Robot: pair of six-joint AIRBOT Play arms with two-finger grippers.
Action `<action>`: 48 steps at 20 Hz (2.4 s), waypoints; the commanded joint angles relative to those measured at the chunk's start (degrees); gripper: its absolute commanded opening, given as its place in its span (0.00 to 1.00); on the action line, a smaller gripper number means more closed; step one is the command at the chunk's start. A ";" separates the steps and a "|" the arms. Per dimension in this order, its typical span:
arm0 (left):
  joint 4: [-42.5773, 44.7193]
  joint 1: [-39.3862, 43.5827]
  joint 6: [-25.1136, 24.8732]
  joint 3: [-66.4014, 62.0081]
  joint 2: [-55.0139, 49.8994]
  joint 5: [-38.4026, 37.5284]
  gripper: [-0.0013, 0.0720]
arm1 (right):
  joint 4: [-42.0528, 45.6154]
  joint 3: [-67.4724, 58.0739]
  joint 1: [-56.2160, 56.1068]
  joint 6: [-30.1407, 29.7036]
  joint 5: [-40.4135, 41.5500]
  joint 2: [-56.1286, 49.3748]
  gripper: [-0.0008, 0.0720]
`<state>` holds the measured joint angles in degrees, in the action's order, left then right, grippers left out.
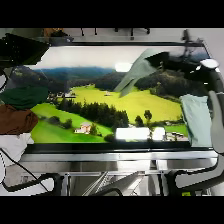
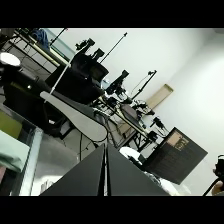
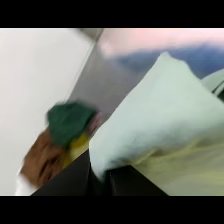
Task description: Fold the shirts.
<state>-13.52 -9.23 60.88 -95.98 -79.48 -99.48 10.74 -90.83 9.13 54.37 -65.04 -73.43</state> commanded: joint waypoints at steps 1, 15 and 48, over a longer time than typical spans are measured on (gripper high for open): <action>0.00 0.02 0.00 0.02 0.00 0.00 0.04 | 6.86 -0.70 11.23 7.63 7.02 6.10 0.04; 0.48 0.02 -0.74 0.02 -0.07 -0.02 0.04 | 13.92 -0.70 33.70 15.50 4.72 3.67 0.04; 0.59 0.02 -0.15 0.02 -0.04 -1.09 0.04 | 42.51 11.15 41.11 42.25 -20.94 17.94 0.04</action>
<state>-13.04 -9.23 60.10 -95.98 -79.53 -101.69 67.18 -78.70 52.88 100.55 -91.35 -55.59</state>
